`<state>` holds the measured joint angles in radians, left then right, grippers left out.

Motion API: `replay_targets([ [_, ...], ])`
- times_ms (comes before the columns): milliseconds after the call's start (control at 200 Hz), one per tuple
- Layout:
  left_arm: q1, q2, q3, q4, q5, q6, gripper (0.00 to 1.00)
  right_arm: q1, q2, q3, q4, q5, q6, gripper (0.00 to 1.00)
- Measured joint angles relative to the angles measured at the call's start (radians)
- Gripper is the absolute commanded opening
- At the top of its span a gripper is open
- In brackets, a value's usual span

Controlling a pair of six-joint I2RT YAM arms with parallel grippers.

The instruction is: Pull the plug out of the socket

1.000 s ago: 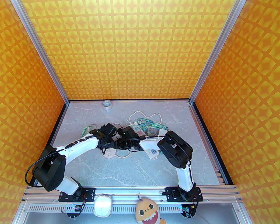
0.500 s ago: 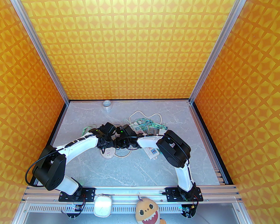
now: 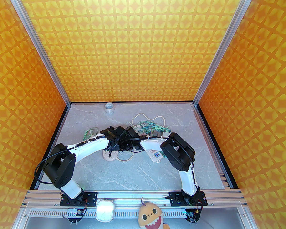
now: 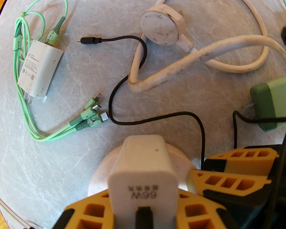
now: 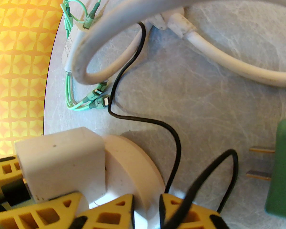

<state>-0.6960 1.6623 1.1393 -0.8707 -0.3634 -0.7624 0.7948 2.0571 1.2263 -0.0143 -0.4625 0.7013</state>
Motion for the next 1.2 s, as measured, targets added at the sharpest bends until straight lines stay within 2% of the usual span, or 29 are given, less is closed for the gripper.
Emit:
replay_targets([
  [230, 0.085, -0.094, -0.094, 0.074, 0.124, -0.013, 0.0, 0.021, 0.012, 0.021, 0.001, 0.017, 0.0, 0.23],
  [355, 0.104, -0.122, -0.105, 0.073, 0.15, -0.017, 0.0, 0.029, 0.013, 0.024, 0.002, 0.03, 0.0, 0.23],
  [670, 0.101, -0.136, -0.101, 0.066, 0.146, -0.016, 0.0, 0.03, 0.013, 0.026, 0.002, 0.036, 0.0, 0.22],
  [960, 0.073, -0.144, -0.019, 0.034, 0.135, 0.0, 0.0, 0.034, 0.014, 0.028, 0.003, 0.042, 0.0, 0.23],
  [1080, 0.074, -0.161, -0.019, 0.033, 0.137, 0.004, 0.0, 0.034, 0.005, 0.015, 0.011, 0.05, -0.006, 0.27],
  [1200, 0.09, -0.19, -0.005, 0.025, 0.139, 0.015, 0.0, 0.035, -0.039, -0.032, 0.011, 0.082, -0.028, 0.35],
])
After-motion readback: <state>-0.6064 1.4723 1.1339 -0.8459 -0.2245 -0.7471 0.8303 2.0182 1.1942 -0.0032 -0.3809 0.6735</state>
